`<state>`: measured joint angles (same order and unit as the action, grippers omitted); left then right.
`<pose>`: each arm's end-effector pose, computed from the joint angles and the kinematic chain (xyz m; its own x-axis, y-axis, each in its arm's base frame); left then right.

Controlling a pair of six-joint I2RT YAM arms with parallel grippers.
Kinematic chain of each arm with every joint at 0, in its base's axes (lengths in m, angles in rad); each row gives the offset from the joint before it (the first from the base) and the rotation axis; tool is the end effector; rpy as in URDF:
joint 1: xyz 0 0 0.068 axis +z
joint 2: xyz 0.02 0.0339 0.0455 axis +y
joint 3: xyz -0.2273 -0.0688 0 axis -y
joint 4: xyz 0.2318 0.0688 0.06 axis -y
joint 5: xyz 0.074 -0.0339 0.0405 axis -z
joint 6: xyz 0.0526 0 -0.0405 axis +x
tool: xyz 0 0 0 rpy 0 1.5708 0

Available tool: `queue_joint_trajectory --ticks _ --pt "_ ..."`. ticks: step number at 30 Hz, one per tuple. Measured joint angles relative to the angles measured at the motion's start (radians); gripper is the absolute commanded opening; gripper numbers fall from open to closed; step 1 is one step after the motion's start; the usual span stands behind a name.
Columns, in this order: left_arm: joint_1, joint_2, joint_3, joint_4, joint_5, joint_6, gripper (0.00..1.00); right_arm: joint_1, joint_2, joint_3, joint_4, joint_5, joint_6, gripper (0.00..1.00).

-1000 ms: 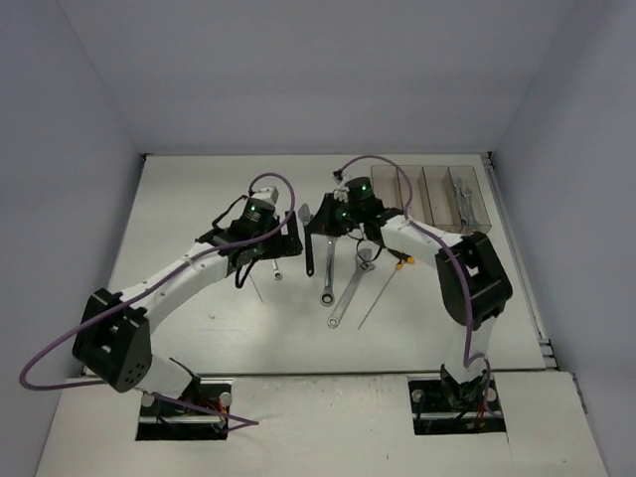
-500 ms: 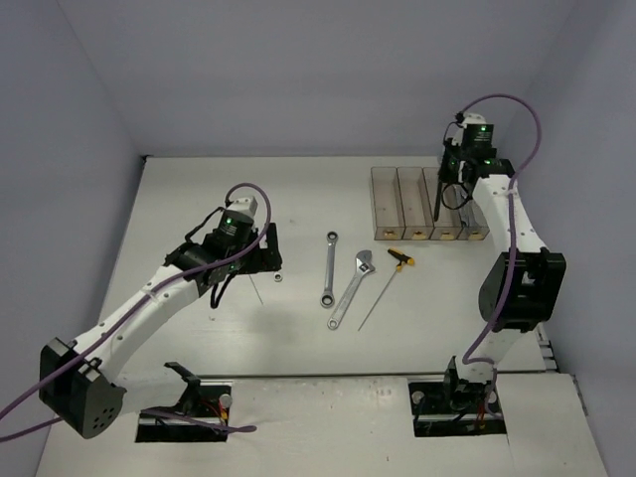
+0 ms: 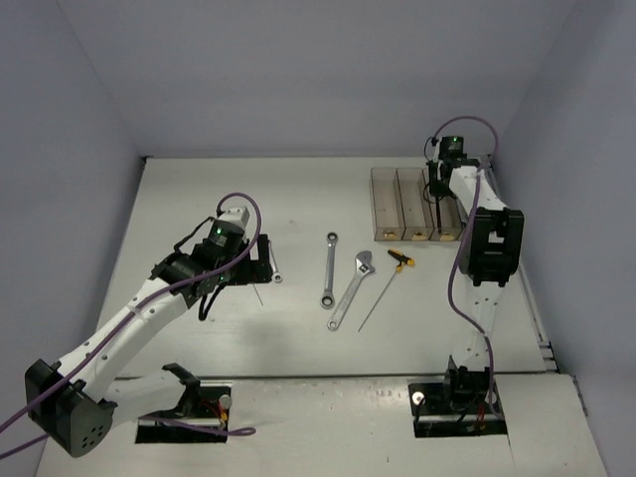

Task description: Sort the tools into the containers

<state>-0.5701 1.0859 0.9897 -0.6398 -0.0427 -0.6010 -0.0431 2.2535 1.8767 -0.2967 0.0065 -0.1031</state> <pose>0.2069 -0.1300 0.2671 -0.7560 -0.1864 -0.6275 0.1032 0.9127 -0.3955 0.4995 -0.0219 0.1814 -0.6248 -0.0761 -0.7771 -0.0162 0.9963 -0.0845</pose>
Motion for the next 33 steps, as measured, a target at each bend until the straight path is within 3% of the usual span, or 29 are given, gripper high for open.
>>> queue_joint_trajectory --ticks 5,14,17,22,26,29,33 --pt "0.0 0.0 0.003 -0.019 0.006 0.01 0.87 0.005 0.05 0.0 0.0 0.036 -0.007 0.45" --pt "0.0 -0.009 0.033 -0.062 -0.005 0.039 0.87 0.004 -0.037 -0.009 -0.008 0.061 0.019 0.65" --pt "0.0 -0.028 0.037 -0.073 -0.009 0.061 0.87 0.012 -0.172 -0.054 -0.02 0.067 0.07 0.66" --pt "0.0 -0.063 0.037 -0.088 -0.019 0.103 0.87 0.053 -0.551 -0.255 -0.001 0.095 0.228 0.68" --pt "0.0 -0.084 0.037 -0.105 -0.022 0.13 0.87 0.215 -0.803 -0.477 0.005 0.138 0.395 0.7" --pt "0.001 -0.104 0.037 -0.117 -0.021 0.147 0.87 0.375 -0.869 -0.638 0.019 0.18 0.548 0.71" --pt "0.002 -0.133 0.037 -0.127 -0.018 0.157 0.87 0.579 -0.841 -0.868 -0.001 0.242 0.774 0.7"
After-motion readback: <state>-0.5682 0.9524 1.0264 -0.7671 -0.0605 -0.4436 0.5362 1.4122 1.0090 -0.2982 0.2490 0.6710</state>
